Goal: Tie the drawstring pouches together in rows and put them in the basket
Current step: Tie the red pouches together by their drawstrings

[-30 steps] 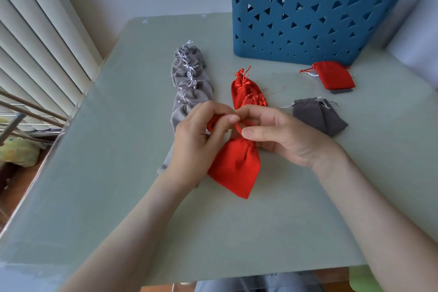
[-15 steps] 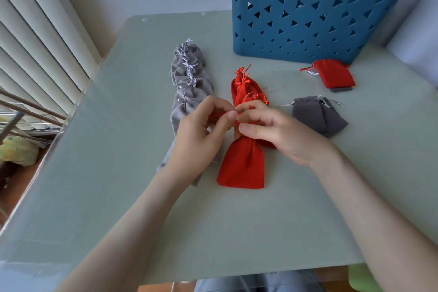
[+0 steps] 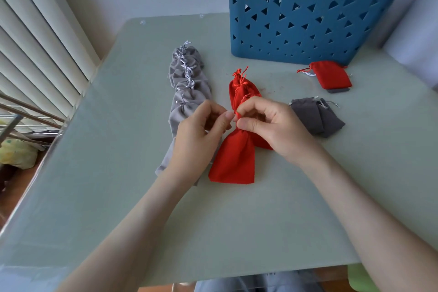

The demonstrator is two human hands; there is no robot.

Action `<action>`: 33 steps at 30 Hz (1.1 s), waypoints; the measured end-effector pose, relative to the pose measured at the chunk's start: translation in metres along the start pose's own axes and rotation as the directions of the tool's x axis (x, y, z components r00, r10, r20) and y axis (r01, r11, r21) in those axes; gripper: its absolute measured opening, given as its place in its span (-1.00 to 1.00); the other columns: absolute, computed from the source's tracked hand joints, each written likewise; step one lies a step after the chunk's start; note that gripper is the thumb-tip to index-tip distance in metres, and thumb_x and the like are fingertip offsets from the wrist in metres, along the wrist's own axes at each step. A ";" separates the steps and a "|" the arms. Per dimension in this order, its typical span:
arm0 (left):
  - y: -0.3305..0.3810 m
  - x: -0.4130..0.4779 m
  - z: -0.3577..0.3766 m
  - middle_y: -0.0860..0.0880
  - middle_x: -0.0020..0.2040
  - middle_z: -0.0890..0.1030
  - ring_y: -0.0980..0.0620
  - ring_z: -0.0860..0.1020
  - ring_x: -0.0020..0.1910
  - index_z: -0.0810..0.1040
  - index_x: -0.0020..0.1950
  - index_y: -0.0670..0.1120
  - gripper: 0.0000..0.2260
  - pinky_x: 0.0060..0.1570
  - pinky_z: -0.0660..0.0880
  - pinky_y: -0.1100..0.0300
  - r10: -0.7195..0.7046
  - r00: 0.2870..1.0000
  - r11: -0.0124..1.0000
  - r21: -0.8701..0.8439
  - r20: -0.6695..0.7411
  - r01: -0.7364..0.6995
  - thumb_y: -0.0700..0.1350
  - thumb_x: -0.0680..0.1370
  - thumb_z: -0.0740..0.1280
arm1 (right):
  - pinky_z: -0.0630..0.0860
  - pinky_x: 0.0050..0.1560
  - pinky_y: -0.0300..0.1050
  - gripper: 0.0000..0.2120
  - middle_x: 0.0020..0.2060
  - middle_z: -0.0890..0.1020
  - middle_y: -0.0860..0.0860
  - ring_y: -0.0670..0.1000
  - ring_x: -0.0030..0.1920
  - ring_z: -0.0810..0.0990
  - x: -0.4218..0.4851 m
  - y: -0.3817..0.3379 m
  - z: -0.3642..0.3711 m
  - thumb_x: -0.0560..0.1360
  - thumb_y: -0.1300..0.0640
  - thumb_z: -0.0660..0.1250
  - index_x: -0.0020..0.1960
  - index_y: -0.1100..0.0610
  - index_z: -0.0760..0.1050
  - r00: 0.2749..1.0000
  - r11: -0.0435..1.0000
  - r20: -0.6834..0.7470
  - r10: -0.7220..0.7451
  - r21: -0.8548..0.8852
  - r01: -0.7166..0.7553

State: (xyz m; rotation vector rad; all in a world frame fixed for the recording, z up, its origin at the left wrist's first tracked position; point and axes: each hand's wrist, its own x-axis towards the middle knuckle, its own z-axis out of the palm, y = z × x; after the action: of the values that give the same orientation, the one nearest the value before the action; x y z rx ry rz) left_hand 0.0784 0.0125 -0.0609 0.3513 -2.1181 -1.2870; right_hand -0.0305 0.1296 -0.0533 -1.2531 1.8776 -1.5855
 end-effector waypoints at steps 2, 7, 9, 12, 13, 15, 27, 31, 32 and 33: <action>0.001 -0.001 0.000 0.26 -0.42 0.53 0.29 0.46 -0.38 0.46 -0.25 0.08 -0.81 -0.30 0.32 0.44 -0.025 1.000 1.000 -0.010 0.013 0.025 -0.09 0.55 0.35 | 0.40 0.01 -0.11 -0.83 -0.27 0.62 -0.18 -0.16 -0.17 0.55 0.000 0.002 0.002 0.42 0.18 0.40 -0.06 -0.03 0.50 1.000 1.000 -0.008 0.009 0.002 -0.009; 0.003 -0.002 0.001 0.25 -0.42 0.52 0.28 0.43 -0.39 0.47 -0.27 0.09 -0.79 -0.32 0.30 0.42 -0.053 0.998 0.998 -0.035 0.046 0.055 -0.07 0.56 0.33 | 0.42 0.00 -0.22 -0.74 -0.28 0.58 -0.21 -0.16 -0.16 0.52 0.001 0.002 0.006 0.42 0.18 0.35 0.03 -0.12 0.54 1.000 1.000 0.000 -0.012 0.000 0.012; 0.002 -0.001 0.000 0.24 -0.42 0.52 0.27 0.43 -0.39 0.48 -0.29 0.10 -0.78 -0.30 0.32 0.37 -0.067 0.997 0.996 -0.059 0.043 0.069 -0.07 0.56 0.33 | 0.43 -0.02 -0.29 -0.79 -0.28 0.60 -0.18 -0.17 -0.17 0.54 0.001 0.001 0.006 0.42 0.21 0.37 -0.03 -0.08 0.56 0.999 0.999 -0.025 -0.026 0.022 0.026; -0.002 0.000 0.000 0.24 -0.41 0.52 0.26 0.42 -0.37 0.52 -0.27 0.13 -0.79 -0.28 0.33 0.29 -0.071 0.996 0.997 -0.035 0.061 0.073 -0.05 0.57 0.32 | 0.43 -0.05 -0.35 -0.83 -0.27 0.66 -0.18 -0.20 -0.19 0.57 0.001 -0.001 0.007 0.47 0.33 0.36 -0.11 0.06 0.56 0.998 0.995 -0.059 -0.036 0.095 0.041; -0.002 0.000 0.000 0.25 -0.39 0.53 0.27 0.43 -0.35 0.53 -0.24 0.15 -0.81 -0.26 0.34 0.29 -0.061 0.995 0.998 -0.017 0.075 0.063 -0.04 0.57 0.32 | 0.43 -0.06 -0.37 -0.84 -0.28 0.66 -0.18 -0.22 -0.20 0.57 0.000 -0.002 0.007 0.48 0.34 0.35 -0.12 0.09 0.55 0.996 0.994 -0.078 -0.039 0.102 0.047; -0.003 0.000 -0.001 0.25 -0.36 0.54 0.28 0.45 -0.31 0.55 -0.20 0.20 -0.85 -0.21 0.37 0.28 -0.042 0.993 0.999 0.004 0.110 0.042 0.03 0.55 0.29 | 0.40 -0.09 -0.35 -0.87 -0.28 0.63 -0.14 -0.20 -0.23 0.53 0.000 -0.002 0.007 0.47 0.30 0.38 -0.15 0.08 0.55 0.991 0.995 -0.124 -0.058 0.072 0.067; -0.002 0.001 -0.006 0.06 -0.35 0.43 0.04 0.33 -0.27 0.56 -0.31 0.06 -0.82 -0.20 0.23 0.14 -0.102 0.940 0.915 -0.340 0.325 0.216 0.01 0.50 0.36 | 0.36 -0.02 -0.18 -0.96 -0.18 0.44 -0.06 0.21 -0.11 0.44 0.003 -0.003 0.008 0.41 0.09 0.38 -0.19 -0.03 0.54 0.984 0.990 -0.110 -0.139 0.007 0.140; -0.003 0.001 -0.005 0.03 -0.34 0.42 0.01 0.32 -0.28 0.53 -0.33 0.03 -0.85 -0.23 0.24 0.24 -0.100 0.924 0.906 -0.350 0.368 0.237 0.00 0.43 0.39 | 0.37 0.01 -0.13 -0.97 -0.18 0.46 -0.02 0.11 -0.10 0.48 0.003 -0.001 0.005 0.42 0.13 0.38 -0.20 0.03 0.55 0.984 0.988 -0.092 -0.151 -0.053 0.147; -0.003 0.001 -0.004 0.09 -0.36 0.45 0.06 0.34 -0.30 0.53 -0.32 0.03 -0.86 -0.25 0.25 0.28 -0.108 0.923 0.906 -0.344 0.370 0.245 -0.03 0.43 0.40 | 0.37 0.02 -0.18 -0.96 -0.18 0.47 -0.04 0.02 -0.10 0.49 0.002 -0.001 0.005 0.43 0.17 0.36 -0.19 0.07 0.55 0.984 0.986 -0.083 -0.158 -0.074 0.152; -0.003 0.001 -0.004 0.13 -0.37 0.46 0.08 0.35 -0.31 0.53 -0.31 0.02 -0.87 -0.27 0.25 0.26 -0.120 0.922 0.905 -0.341 0.367 0.254 -0.03 0.42 0.41 | 0.36 0.03 -0.23 -0.94 -0.18 0.48 -0.06 -0.06 -0.09 0.49 0.001 -0.001 0.006 0.46 0.20 0.33 -0.17 0.10 0.55 0.984 0.985 -0.078 -0.160 -0.080 0.154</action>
State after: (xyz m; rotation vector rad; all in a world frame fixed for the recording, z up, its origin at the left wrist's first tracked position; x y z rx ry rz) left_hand 0.0795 0.0075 -0.0617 0.1770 -2.0714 -1.9586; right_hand -0.0264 0.1255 -0.0537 -1.4185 1.9461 -1.6872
